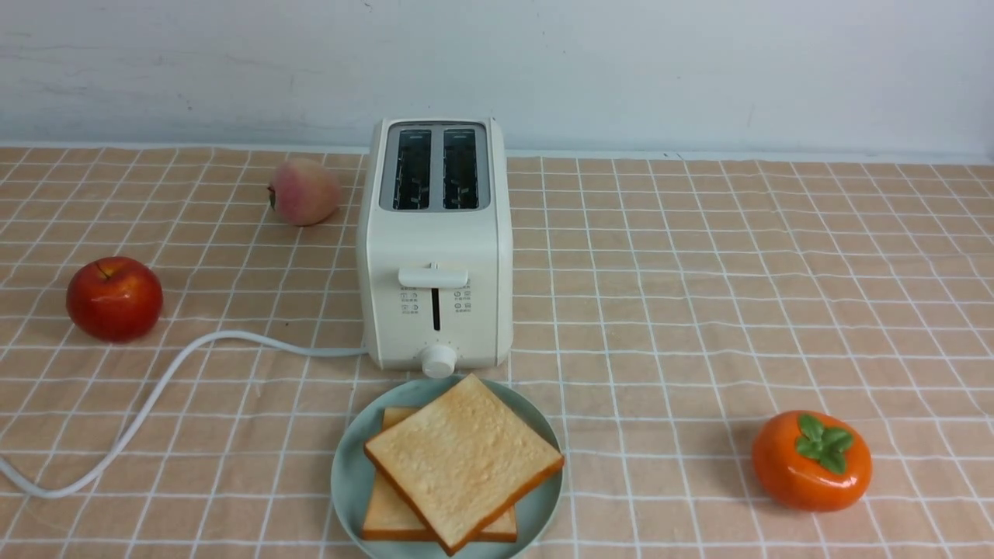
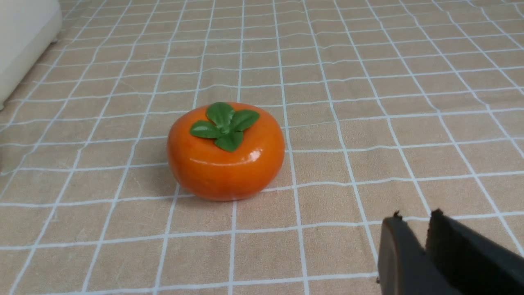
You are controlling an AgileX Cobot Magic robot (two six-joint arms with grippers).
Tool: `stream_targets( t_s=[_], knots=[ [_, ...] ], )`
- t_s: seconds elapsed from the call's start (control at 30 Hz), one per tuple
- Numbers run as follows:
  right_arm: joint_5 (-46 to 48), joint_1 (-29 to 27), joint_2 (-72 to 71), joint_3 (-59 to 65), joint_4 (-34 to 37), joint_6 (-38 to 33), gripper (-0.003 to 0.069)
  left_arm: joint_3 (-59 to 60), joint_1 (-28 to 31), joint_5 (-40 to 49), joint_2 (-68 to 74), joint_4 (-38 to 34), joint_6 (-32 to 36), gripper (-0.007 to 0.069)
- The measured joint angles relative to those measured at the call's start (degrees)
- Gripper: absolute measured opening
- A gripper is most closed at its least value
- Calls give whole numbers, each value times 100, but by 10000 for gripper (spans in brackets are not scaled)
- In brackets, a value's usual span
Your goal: Take toasted bread from bread machine on light coffee tablecloth place on plate.
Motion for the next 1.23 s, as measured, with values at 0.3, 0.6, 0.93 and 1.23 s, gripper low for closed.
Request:
stream_targets(
  t_s=[0.3,0.6,0.93,1.23],
  knots=[
    [0,0,0,0,0,0,120,0,0,0,0,0,0,53],
    [0,0,0,-2,0,0,135,0,0,0,0,0,0,61],
    [0,0,0,-2,0,0,148,0,0,0,0,0,0,73],
    [0,0,0,-2,0,0,161,0,0,0,0,0,0,83]
  ],
)
